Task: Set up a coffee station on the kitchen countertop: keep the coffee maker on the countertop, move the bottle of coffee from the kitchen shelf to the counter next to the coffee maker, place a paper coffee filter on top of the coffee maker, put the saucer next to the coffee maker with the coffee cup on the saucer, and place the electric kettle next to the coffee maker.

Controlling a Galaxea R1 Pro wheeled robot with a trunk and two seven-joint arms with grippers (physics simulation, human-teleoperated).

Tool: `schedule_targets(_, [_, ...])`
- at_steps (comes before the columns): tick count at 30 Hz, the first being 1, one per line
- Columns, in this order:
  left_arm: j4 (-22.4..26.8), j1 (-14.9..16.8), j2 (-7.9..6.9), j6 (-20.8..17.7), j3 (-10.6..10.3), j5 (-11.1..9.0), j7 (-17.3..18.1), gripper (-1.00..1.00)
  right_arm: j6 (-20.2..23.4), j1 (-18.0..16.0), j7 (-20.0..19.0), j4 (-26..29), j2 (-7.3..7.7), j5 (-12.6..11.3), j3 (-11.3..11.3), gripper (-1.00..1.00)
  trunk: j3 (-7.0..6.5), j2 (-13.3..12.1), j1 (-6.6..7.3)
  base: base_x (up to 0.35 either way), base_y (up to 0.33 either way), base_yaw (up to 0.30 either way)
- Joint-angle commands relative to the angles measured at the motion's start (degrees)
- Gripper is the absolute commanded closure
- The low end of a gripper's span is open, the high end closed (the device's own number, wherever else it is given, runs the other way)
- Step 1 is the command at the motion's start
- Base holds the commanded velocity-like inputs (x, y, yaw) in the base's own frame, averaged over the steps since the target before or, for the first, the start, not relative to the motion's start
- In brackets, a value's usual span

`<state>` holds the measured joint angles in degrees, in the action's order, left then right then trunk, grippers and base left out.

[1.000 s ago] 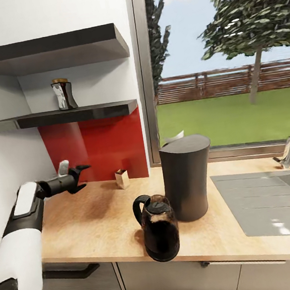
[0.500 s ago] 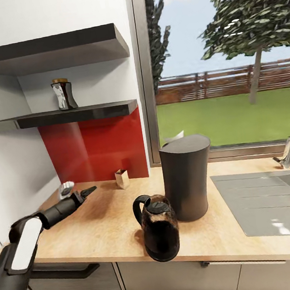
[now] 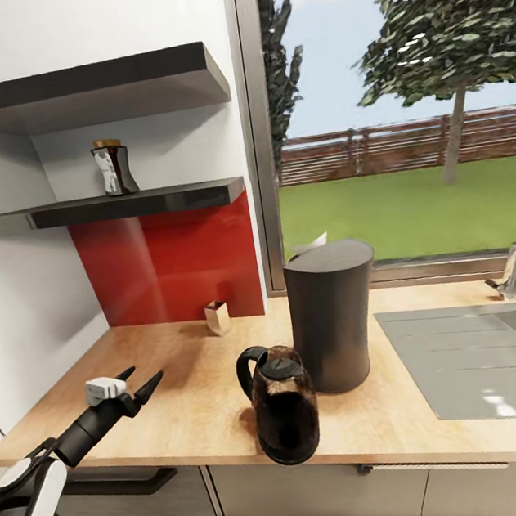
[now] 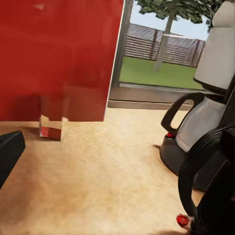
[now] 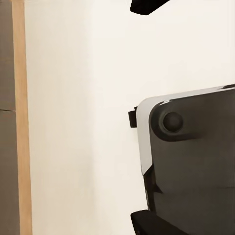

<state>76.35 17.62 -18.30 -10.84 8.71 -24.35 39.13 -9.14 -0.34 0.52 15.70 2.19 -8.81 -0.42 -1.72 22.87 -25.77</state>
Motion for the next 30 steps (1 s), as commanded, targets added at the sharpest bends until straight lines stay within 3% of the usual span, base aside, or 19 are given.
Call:
schedule_targets(1, [-0.03, -0.04, 0.15, -0.36, -0.04, -0.37, 0.23, -1.0, -0.19, -0.01, 0.0, -0.05, 0.0, -0.33, -0.02, -1.0, 0.02, 0.05, -0.01, -0.155, 0.017, 0.0])
schedule_targets(2, [-0.04, -0.05, 0.21, -0.21, -0.07, -0.15, 0.24, -1.0, -0.19, -0.01, 0.0, -0.05, 0.0, -0.33, -0.02, -1.0, 0.02, 0.05, -0.01, -0.189, 0.031, 0.0])
schedule_targets(5, [-0.46, -0.11, 0.46, 2.25, -0.1, 2.96, 0.16, -1.0, -0.21, -0.01, 0.0, -0.05, 0.0, -0.33, -0.02, -1.0, 0.02, 0.05, -0.01, -0.276, 0.086, 0.0])
schedule_targets(9, [-0.88, -0.13, 0.45, 4.54, 0.34, 5.05, 0.04, -1.0, -0.19, -0.01, 0.0, -0.05, 0.0, -0.33, -0.02, -1.0, 0.02, 0.05, -0.01, -0.297, 0.164, 0.0])
schedule_targets(16, [-1.02, -0.13, 0.45, 5.03, 5.44, 5.19, 0.28, -1.0, -0.18, -0.01, 0.0, -0.05, 0.0, -0.33, -0.02, -1.0, 0.02, 0.05, -0.01, -0.262, 0.226, 0.0])
schedule_targets(18, [-1.02, -0.13, 0.45, 5.04, 6.04, 5.19, 0.31, -1.0, -0.18, -0.01, 0.0, -0.05, 0.0, -0.32, -0.02, -1.0, 0.02, 0.05, -0.01, -0.164, 0.266, 0.0])
schedule_targets(30, [-1.03, -0.13, 0.46, 5.11, 6.67, 5.27, 0.33, -1.0, -0.18, -0.01, 0.0, -0.07, 0.0, -0.33, -0.02, -1.0, 0.02, 0.05, -0.01, -0.023, 0.297, 0.0])
